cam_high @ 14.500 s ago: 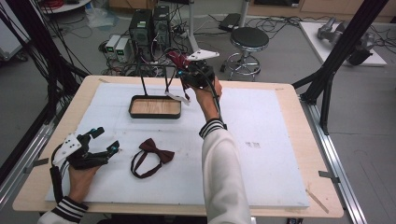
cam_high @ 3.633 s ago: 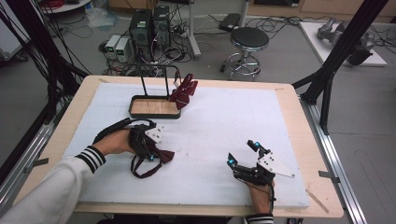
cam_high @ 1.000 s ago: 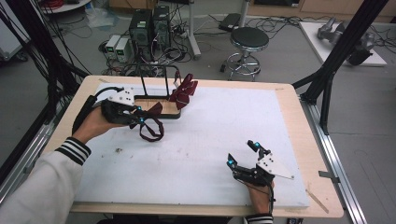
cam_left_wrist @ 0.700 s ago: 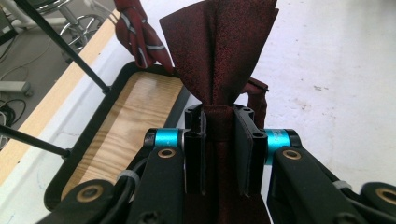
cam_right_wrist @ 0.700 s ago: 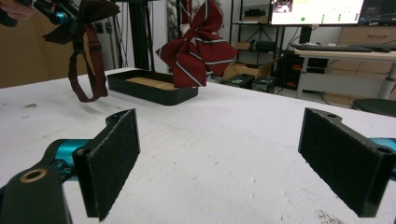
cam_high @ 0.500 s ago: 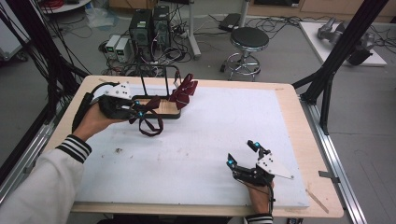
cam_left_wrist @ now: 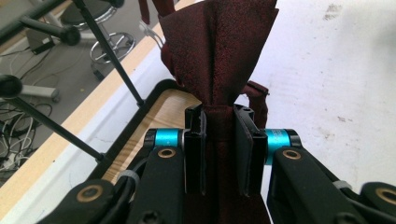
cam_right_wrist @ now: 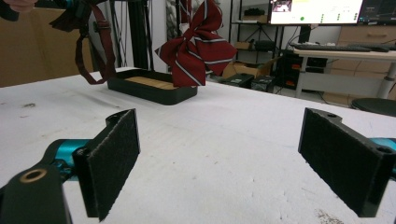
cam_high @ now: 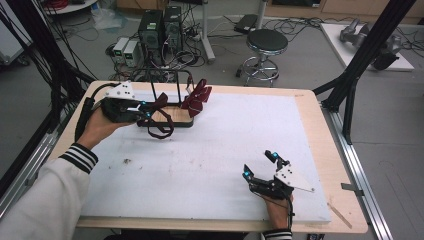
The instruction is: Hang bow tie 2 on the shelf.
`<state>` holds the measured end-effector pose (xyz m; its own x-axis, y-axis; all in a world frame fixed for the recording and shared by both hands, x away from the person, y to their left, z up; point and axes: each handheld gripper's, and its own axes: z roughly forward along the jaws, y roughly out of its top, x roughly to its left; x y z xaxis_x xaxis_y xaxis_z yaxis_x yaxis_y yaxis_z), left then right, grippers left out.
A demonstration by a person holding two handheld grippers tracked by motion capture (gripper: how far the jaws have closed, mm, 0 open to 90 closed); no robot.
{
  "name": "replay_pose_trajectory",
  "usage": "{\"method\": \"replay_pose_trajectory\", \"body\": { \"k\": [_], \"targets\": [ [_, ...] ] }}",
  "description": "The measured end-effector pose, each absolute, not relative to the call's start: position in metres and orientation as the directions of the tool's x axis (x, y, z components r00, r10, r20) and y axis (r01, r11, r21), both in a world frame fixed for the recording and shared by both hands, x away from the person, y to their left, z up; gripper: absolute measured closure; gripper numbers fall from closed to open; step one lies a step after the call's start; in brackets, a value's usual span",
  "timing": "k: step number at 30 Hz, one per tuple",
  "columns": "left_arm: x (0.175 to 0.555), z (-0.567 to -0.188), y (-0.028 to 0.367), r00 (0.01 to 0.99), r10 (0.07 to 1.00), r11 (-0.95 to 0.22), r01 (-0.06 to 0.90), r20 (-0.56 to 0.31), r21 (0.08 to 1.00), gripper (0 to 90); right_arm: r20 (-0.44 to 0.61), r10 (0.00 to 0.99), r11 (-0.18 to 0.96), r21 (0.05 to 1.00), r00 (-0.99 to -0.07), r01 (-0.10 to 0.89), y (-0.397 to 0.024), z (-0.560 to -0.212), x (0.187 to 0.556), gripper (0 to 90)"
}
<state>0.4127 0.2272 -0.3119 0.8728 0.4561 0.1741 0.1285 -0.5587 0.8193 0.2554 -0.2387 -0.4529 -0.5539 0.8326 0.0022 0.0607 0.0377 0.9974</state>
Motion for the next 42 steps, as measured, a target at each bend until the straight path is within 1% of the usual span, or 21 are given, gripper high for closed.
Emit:
{"method": "replay_pose_trajectory", "body": {
  "k": [13,22,26,32,42],
  "targets": [
    [0.424,-0.294,0.237,0.820,0.541,-0.494,0.131,0.186,0.860,75.7,-0.002,0.834,0.040,0.998,-0.552,0.057,-0.239,-0.453,0.256,11.8],
    [0.428,-0.287,0.238,0.791,0.579,-0.474,0.129,0.197,0.871,75.8,0.000,0.834,0.039,0.998,-0.552,0.059,-0.239,-0.453,0.256,11.8],
    [0.432,-0.286,0.240,0.768,0.609,-0.465,0.142,0.200,0.874,75.7,-0.004,0.834,0.043,0.997,-0.552,0.059,-0.239,-0.453,0.255,11.8],
    [0.437,-0.284,0.242,0.724,0.665,-0.419,0.161,0.181,0.894,75.8,-0.004,0.834,0.043,0.997,-0.552,0.058,-0.239,-0.453,0.255,11.8],
    [0.439,-0.282,0.245,0.669,0.722,-0.388,0.174,0.180,0.905,75.8,-0.004,0.833,0.043,0.997,-0.553,0.057,-0.239,-0.453,0.255,11.8]
  ]
}}
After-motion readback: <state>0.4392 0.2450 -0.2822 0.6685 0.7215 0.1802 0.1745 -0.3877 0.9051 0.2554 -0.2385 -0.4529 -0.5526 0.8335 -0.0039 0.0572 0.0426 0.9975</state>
